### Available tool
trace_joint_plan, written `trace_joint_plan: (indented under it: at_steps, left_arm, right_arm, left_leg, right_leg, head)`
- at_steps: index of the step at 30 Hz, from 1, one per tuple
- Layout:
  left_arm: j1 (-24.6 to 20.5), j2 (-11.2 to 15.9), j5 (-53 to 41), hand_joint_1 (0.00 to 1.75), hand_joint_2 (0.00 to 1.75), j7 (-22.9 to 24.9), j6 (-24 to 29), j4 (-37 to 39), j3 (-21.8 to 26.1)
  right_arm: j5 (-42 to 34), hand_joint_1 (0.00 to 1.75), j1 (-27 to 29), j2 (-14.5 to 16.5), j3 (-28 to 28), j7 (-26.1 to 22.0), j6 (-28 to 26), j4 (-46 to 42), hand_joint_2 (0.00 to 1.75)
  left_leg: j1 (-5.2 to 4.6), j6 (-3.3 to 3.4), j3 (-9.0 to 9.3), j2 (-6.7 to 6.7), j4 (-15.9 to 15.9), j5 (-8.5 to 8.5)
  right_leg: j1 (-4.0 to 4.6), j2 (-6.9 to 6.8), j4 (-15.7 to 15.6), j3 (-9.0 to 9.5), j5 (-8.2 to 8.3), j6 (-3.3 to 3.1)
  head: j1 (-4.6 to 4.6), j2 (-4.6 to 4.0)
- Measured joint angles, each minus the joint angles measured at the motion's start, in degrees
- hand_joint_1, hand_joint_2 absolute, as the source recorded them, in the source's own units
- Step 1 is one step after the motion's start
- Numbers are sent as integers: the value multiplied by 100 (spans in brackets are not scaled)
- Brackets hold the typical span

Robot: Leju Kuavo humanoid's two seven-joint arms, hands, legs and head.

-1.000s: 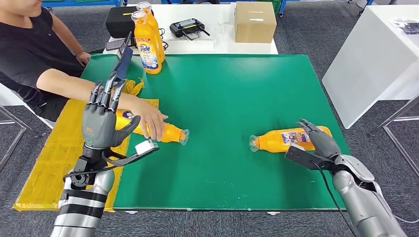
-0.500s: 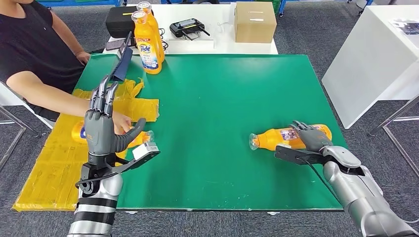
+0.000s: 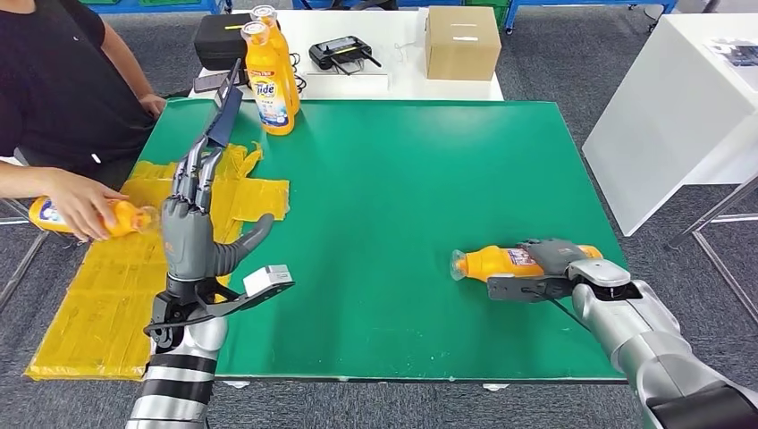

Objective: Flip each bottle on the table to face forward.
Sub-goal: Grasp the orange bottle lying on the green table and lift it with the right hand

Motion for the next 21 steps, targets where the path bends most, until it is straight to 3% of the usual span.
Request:
trace_joint_plan:
  at_steps: [9,12,14,17,19,21]
  left_arm:
    - [-123,-15,54,0,175,-136,0,225,28]
    - [-137,28,595,0,175,160,-124,328,-77]
    - [-120,169,1830,0,175,561,-765,352,-351]
    - [-3,407,4162,0,175,910,-2431,194,-735]
    - [59,486,4806,0,175,969,-3006,82,-859]
    - [81,532,4899,0,175,984,-3142,20,-928]
  right_arm:
    - [-165,175,3,13,114,4,30,184,175]
    - [-776,175,98,77,-26,26,-333,181,175]
    - [-1793,175,275,200,-428,-294,-656,76,175]
    - [-3611,175,731,508,-1435,-956,-703,-542,175]
    - [-4101,175,1100,767,-1969,-986,-603,-1092,175]
    - [-4174,175,1374,952,-2308,-909,-536,-1522,175]
  left_leg:
    - [-4,2,51,5,-1,-2]
    - [0,2,52,5,-1,-2]
    - [11,1,50,12,-2,-3]
    - [31,-6,56,51,-6,-10]
    - [33,-11,58,58,-6,-12]
    - [32,-13,54,37,-6,-7]
  right_leg:
    - [0,2,-4,46,0,0]
    - [1,3,-3,51,0,0]
    - [2,8,-2,58,0,-1]
    - [11,44,-2,61,2,-3]
    - [14,57,-2,51,3,-3]
    - [16,41,-2,44,2,-3]
  head:
    - [-13,0]
    - [-11,0]
    - [-9,0]
    - [-6,0]
    - [-13,0]
    - [-16,0]
